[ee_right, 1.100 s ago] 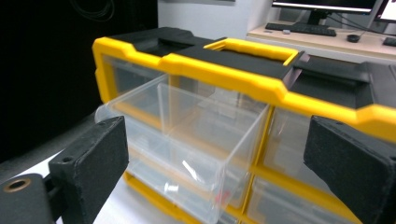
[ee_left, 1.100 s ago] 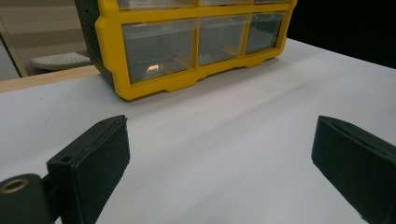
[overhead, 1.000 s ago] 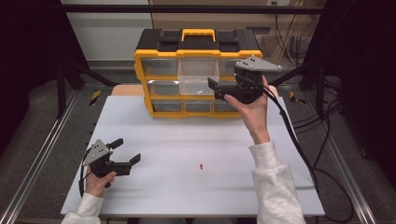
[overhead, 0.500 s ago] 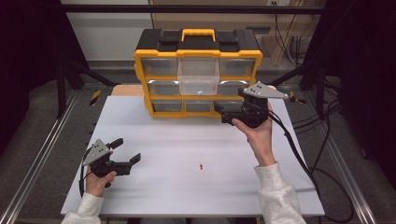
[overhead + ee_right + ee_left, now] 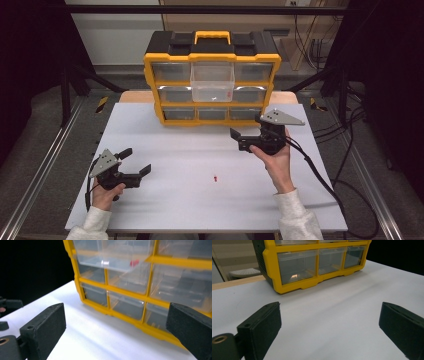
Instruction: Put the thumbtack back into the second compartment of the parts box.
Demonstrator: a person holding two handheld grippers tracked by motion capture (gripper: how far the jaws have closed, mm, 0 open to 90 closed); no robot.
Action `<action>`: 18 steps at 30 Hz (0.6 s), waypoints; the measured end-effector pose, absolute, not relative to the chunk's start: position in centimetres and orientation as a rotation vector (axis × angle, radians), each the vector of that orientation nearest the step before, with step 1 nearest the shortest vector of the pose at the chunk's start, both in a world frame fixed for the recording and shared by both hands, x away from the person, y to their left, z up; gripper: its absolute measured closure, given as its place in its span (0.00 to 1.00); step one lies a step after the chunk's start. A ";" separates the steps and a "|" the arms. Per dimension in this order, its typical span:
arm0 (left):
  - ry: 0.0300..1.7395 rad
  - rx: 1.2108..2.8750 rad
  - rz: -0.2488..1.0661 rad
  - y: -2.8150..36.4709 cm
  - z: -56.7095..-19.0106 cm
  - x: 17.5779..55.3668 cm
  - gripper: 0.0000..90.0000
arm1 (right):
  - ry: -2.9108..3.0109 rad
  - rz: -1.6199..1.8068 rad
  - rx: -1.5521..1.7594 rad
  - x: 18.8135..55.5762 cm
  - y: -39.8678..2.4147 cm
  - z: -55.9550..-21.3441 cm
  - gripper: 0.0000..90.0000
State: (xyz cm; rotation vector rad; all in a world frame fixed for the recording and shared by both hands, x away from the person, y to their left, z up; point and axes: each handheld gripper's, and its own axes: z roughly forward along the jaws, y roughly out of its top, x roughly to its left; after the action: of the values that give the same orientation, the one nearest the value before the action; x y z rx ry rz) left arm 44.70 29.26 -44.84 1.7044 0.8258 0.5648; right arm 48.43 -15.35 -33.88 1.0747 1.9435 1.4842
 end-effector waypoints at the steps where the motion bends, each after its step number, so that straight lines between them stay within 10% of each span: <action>1: 0.826 1.704 0.564 29.3 -44.8 44.7 0.04 | 1.950 1.484 1.077 48.3 -15.3 -34.2 0.03; 18: 0.823 1.707 0.568 29.3 -44.8 44.6 0.04 | 2.072 1.397 1.107 46.7 -12.9 -39.2 0.03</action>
State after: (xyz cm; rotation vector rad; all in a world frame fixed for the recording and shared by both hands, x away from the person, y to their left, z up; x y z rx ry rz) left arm 44.63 29.28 -44.84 1.7075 0.8225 0.5680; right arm 46.66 -12.89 -39.24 1.1066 2.0720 1.3971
